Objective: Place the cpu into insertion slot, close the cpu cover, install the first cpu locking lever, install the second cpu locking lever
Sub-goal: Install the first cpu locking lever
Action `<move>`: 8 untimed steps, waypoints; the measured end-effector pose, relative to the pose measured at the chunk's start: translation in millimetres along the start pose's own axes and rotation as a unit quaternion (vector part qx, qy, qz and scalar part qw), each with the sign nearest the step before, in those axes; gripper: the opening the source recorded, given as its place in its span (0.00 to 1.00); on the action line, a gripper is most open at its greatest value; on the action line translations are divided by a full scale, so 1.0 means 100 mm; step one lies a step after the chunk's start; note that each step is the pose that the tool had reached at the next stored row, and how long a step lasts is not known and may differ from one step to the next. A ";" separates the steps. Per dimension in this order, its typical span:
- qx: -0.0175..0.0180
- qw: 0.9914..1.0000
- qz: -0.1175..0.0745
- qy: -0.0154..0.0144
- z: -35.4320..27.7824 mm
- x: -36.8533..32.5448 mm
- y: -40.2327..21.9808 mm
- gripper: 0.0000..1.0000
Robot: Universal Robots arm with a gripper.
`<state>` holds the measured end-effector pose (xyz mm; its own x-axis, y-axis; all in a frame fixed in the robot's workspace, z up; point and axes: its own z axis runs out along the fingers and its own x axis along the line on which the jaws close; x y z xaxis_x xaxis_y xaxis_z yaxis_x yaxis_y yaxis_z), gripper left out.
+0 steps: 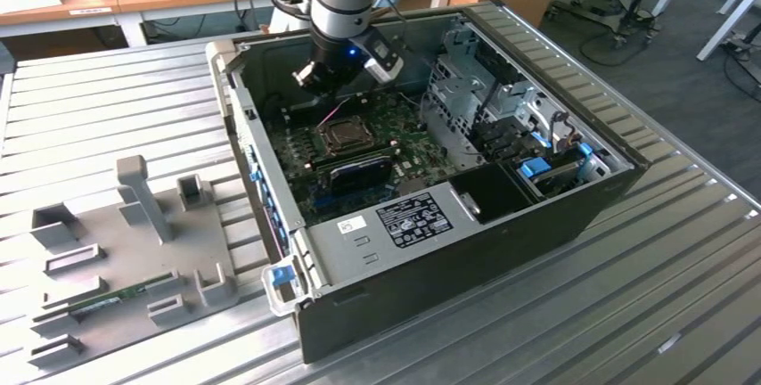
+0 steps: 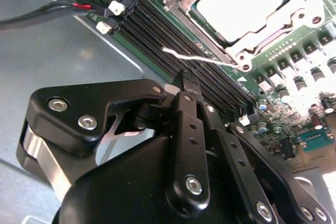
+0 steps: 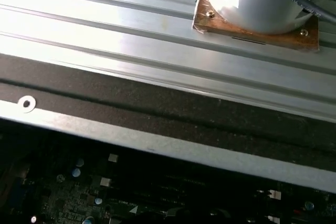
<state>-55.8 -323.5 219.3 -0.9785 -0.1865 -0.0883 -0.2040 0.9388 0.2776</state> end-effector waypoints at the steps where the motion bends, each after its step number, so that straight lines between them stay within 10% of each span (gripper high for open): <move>1: 0.000 1.000 -0.002 0.000 0.000 0.000 -0.001 0.10; 8: 0.000 1.000 -0.002 0.000 -0.003 0.001 -0.008 0.10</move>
<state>-55.8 -324.4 219.3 -0.9776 -0.1906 -0.0889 -0.2081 0.9377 0.2781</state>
